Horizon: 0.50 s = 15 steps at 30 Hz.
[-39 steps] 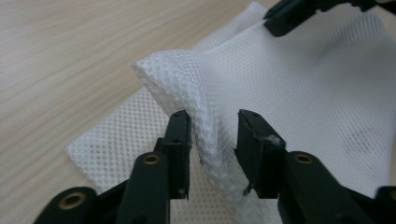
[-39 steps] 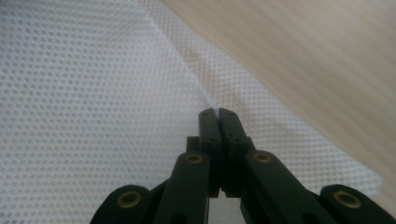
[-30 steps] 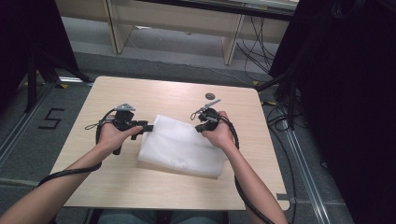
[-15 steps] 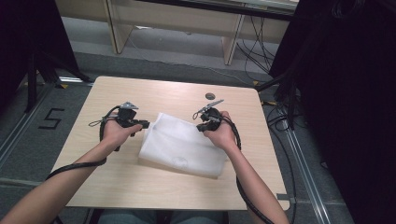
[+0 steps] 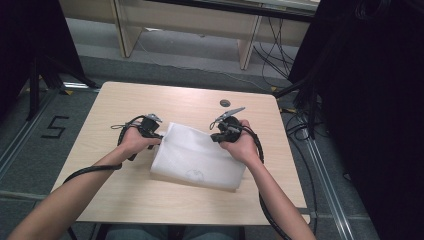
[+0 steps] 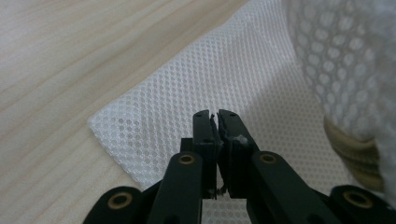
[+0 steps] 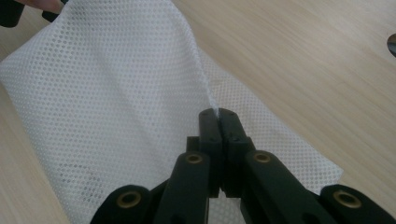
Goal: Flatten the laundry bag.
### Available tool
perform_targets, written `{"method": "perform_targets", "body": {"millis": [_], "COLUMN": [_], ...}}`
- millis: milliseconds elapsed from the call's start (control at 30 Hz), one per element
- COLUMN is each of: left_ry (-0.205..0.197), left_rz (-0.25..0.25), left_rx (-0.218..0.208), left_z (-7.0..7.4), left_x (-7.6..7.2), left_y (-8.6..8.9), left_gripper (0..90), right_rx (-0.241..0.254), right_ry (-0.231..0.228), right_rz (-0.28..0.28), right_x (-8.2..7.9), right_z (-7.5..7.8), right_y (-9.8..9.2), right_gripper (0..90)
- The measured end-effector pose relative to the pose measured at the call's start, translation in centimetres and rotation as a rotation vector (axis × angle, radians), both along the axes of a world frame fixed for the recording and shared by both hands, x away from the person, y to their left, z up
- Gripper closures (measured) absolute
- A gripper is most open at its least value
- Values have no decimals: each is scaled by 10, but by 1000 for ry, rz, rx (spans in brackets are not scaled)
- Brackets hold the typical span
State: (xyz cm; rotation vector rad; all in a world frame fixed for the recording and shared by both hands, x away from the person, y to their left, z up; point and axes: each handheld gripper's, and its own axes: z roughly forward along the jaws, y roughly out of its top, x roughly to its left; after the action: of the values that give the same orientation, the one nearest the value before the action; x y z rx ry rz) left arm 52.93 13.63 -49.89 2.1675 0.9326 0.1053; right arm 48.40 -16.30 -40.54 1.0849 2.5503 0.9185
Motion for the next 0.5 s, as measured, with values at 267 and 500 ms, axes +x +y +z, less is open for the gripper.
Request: {"method": "perform_targets", "body": {"millis": [267,500], "left_ry": [-19,-29], "left_rz": [-78,-80], "left_rx": [102,150], "left_z": [-5,-2], "left_x": [0,0], "left_y": [-1,-5], "left_gripper": [878,886], "right_rx": [6,0], "right_ry": [-4,-25], "right_rz": [-4,2], "right_x": [1,2], "right_z": [-2,-1], "right_y": [-4,-2], "right_gripper": [900,900]}}
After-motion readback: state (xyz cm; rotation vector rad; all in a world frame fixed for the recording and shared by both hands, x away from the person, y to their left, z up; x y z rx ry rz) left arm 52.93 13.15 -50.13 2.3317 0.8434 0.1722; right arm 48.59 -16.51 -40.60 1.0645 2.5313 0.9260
